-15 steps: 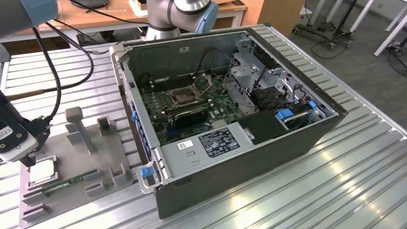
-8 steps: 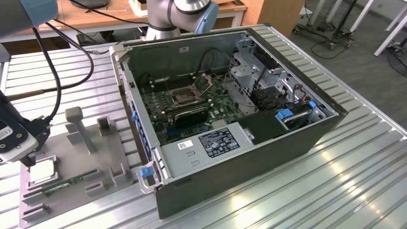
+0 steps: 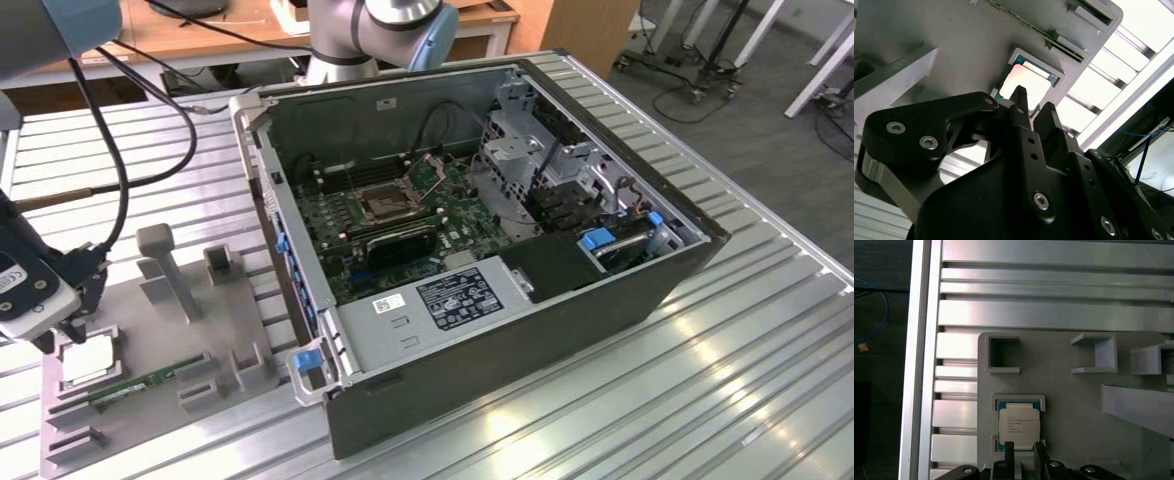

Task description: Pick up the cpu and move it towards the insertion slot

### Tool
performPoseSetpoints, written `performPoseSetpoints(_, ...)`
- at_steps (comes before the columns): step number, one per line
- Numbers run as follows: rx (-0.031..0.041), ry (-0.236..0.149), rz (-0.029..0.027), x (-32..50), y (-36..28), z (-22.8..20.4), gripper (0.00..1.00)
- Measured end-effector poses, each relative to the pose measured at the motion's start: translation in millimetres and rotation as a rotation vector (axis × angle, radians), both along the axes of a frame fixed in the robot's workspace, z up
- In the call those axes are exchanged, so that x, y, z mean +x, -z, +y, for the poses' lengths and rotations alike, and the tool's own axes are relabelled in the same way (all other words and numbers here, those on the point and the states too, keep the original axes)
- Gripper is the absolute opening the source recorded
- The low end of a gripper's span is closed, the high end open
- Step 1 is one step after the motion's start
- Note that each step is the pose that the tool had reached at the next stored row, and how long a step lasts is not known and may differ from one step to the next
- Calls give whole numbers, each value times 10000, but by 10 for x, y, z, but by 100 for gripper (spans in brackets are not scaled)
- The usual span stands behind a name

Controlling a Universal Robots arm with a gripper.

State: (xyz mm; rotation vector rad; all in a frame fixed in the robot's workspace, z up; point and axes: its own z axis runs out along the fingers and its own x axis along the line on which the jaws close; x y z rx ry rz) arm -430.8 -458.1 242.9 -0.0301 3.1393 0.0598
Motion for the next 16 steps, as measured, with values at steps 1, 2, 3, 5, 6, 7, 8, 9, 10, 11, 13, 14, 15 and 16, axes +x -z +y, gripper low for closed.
performPoseSetpoints(1,0,0,0,0,0,0,35)
performPoseSetpoints(2,0,1,0,0,1,0,35)
performPoseSetpoints(3,0,0,0,0,1,0,41)
performPoseSetpoints(5,0,1,0,0,2,0,47)
performPoseSetpoints(6,0,0,0,0,2,0,53)
performPoseSetpoints(7,0,0,0,0,2,0,53)
performPoseSetpoints(8,0,0,-1,0,3,0,59)
performPoseSetpoints(9,0,1,1,0,3,0,59)
performPoseSetpoints(10,0,0,0,0,3,0,59)
performPoseSetpoints(11,0,0,0,0,3,0,59)
performPoseSetpoints(13,0,0,0,0,4,0,59)
performPoseSetpoints(14,1,0,0,0,19,0,59)
performPoseSetpoints(15,0,0,0,0,33,0,59)
performPoseSetpoints(16,0,0,0,0,34,0,59)
